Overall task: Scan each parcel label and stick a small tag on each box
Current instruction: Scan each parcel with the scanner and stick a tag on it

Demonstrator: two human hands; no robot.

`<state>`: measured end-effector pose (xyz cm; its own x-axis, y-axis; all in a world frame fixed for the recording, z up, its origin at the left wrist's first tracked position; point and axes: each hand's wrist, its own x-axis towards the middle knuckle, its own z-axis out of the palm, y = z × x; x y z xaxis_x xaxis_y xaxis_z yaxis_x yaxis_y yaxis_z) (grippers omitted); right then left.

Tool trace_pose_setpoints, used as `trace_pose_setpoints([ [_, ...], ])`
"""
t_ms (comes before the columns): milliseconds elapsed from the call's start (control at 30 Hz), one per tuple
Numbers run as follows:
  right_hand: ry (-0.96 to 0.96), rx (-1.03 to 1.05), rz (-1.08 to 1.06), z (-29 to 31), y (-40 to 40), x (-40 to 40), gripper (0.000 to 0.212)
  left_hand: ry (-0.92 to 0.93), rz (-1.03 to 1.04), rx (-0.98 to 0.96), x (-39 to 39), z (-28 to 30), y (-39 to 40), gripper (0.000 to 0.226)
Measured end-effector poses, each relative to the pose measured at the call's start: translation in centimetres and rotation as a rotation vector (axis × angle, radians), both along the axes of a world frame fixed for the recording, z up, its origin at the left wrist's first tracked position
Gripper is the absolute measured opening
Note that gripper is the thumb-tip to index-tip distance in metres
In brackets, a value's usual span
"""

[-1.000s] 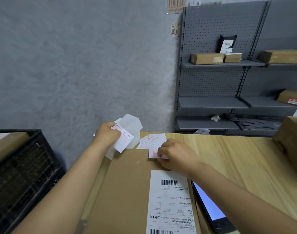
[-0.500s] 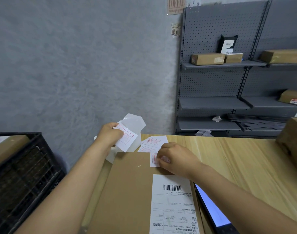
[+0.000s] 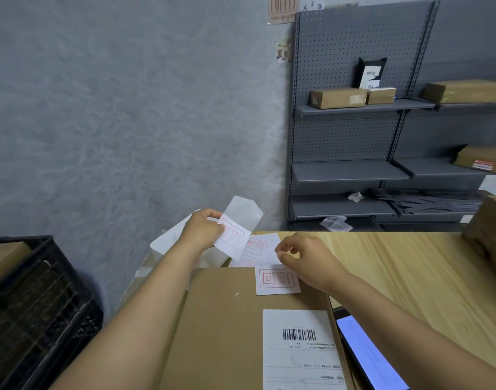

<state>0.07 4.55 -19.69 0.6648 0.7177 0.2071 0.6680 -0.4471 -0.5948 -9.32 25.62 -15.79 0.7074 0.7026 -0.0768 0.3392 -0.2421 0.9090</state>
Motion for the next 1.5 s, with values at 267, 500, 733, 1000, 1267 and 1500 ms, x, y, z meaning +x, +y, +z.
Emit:
trace_pose_setpoints([
  [267,-0.107,-0.067,0.031,-1.4,-1.5,-0.2,0.023,0.355,-0.264,0.537,1.4,-2.9,-1.2,0.032],
  [500,-0.241,-0.118,0.213,-1.5,-0.8,-2.9,0.032,0.227,-0.505,0.779,-2.9,-4.5,-7.9,0.031],
  [733,-0.327,-0.162,0.107,-1.5,-3.8,-3.1,0.035,0.312,-0.373,0.9,-5.7,-4.9,-8.9,0.046],
  [1000,-0.13,-0.206,-0.145,-2.1,-6.9,-3.9,0.04,0.481,-0.066,0.762,-12.6,-4.4,-5.5,0.034],
  [1267,0.562,-0.17,-0.257,-1.0,-9.6,-8.6,0.051,0.573,-0.118,0.206,-17.4,-4.5,-5.9,0.037],
  [1500,0.395,-0.192,-0.319,0.5,-8.4,-14.7,0.041,0.452,-0.098,0.247,-22.9,-3.8,-5.4,0.042],
])
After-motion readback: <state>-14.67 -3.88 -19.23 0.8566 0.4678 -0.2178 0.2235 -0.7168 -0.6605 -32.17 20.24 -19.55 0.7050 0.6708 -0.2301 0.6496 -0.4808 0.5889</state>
